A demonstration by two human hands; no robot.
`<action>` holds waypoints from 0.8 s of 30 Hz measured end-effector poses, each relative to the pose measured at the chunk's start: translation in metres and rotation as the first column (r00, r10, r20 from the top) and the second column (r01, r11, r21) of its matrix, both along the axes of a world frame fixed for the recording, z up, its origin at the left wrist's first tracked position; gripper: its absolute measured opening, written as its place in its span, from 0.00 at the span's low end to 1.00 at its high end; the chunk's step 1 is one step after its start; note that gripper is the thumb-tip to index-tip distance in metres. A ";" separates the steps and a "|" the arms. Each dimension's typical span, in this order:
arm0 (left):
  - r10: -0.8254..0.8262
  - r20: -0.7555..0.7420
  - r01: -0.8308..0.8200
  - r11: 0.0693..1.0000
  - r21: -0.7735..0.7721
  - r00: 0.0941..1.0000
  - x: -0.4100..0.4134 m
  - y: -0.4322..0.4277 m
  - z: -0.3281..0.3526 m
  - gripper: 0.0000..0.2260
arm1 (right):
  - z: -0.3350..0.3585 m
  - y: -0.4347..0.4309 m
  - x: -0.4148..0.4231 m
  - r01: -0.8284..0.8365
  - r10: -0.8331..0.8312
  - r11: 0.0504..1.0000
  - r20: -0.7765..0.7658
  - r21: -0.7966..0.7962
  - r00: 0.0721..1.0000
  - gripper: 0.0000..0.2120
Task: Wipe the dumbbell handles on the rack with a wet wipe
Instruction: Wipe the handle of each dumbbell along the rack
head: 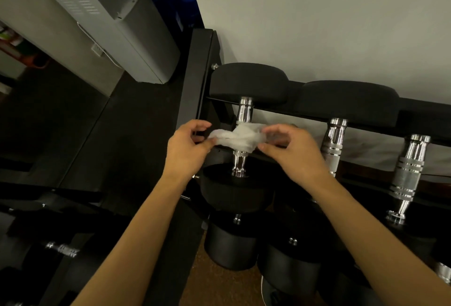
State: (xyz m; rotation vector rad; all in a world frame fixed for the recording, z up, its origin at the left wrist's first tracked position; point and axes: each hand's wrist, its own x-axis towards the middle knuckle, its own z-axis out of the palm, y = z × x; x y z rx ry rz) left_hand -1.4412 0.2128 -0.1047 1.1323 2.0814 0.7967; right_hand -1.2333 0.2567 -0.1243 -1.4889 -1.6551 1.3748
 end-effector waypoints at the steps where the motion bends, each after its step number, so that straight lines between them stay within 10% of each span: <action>1: -0.007 -0.076 0.009 1.000 0.017 0.997 0.005 -0.001 -0.001 0.15 | -0.004 -0.004 -0.001 -0.028 0.023 0.998 0.085 0.061 0.996 0.12; 13: -0.127 -0.189 0.135 0.990 0.031 0.974 0.045 -0.003 -0.008 0.07 | -0.016 -0.016 -0.034 -0.126 0.100 0.981 0.173 0.148 0.980 0.09; 19: -0.471 -0.395 0.401 0.881 -0.250 0.789 0.027 -0.015 -0.008 0.08 | -0.016 -0.028 -0.026 -0.471 0.365 0.874 0.479 0.120 0.798 0.09; 24: -0.462 -0.333 0.362 0.875 -0.320 0.822 0.031 -0.009 -0.007 0.04 | -0.012 -0.018 -0.025 -0.575 0.447 0.818 0.597 0.029 0.667 0.10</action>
